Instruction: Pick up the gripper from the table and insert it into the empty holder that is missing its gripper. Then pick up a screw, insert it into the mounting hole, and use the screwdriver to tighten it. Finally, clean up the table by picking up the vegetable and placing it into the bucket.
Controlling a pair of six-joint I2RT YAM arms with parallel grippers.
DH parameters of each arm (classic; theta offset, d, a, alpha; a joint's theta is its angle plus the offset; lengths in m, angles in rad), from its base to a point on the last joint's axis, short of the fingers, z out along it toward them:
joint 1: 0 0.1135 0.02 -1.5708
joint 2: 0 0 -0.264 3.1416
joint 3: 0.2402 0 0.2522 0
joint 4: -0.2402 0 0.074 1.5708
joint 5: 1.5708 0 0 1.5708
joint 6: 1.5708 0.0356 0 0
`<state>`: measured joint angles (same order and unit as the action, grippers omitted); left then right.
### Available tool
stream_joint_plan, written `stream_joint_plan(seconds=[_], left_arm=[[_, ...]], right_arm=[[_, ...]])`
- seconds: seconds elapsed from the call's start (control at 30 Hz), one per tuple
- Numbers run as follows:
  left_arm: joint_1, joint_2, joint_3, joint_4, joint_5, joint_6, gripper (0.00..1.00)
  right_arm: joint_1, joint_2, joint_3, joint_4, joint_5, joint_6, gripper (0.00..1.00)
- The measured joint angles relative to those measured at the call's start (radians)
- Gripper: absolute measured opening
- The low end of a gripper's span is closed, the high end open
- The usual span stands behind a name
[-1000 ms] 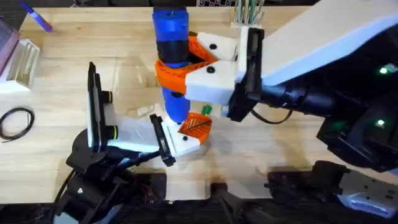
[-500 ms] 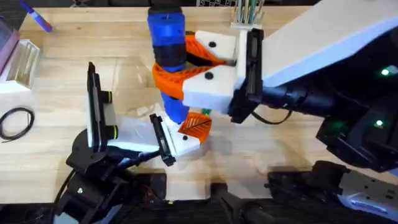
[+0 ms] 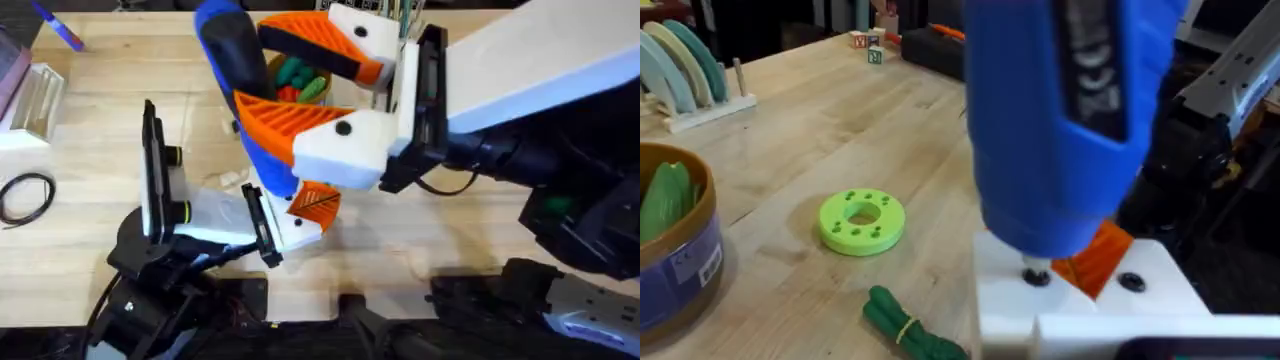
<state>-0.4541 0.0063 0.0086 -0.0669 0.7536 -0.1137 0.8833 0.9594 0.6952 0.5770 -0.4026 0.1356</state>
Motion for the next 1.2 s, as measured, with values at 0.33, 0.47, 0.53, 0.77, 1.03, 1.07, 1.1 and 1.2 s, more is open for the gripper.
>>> stream_joint_plan(seconds=[0.33,0.47,0.53,0.77,1.03,1.07,1.1,1.2], left_arm=[[0.000,0.000,0.000,0.000,0.002,-0.004,0.004],[0.000,0.000,0.000,0.000,0.002,-0.005,0.004],[0.000,0.000,0.000,0.000,0.002,-0.006,0.004],[0.000,0.000,0.000,0.000,0.002,-0.010,0.004],[0.000,0.000,0.000,0.000,0.002,-0.010,0.004],[0.000,0.000,0.000,0.000,0.002,-0.010,0.004],[0.000,0.000,0.000,0.000,0.002,-0.010,0.004],[0.000,0.000,0.000,0.000,0.002,-0.010,0.004]], right_arm=[[-0.001,0.000,0.000,0.001,0.015,-0.005,0.016],[-0.001,0.000,0.000,-0.001,0.015,-0.002,0.216],[-0.001,0.000,0.000,0.000,0.016,-0.005,0.411],[-0.001,0.011,0.001,0.001,0.016,-0.008,0.832],[-0.005,0.084,0.001,0.045,0.016,0.020,0.840],[-0.009,0.089,0.001,0.053,0.016,0.028,0.840],[-0.014,0.091,0.001,0.062,0.016,0.040,0.842],[-0.035,0.092,0.001,0.097,0.016,0.073,0.851]])
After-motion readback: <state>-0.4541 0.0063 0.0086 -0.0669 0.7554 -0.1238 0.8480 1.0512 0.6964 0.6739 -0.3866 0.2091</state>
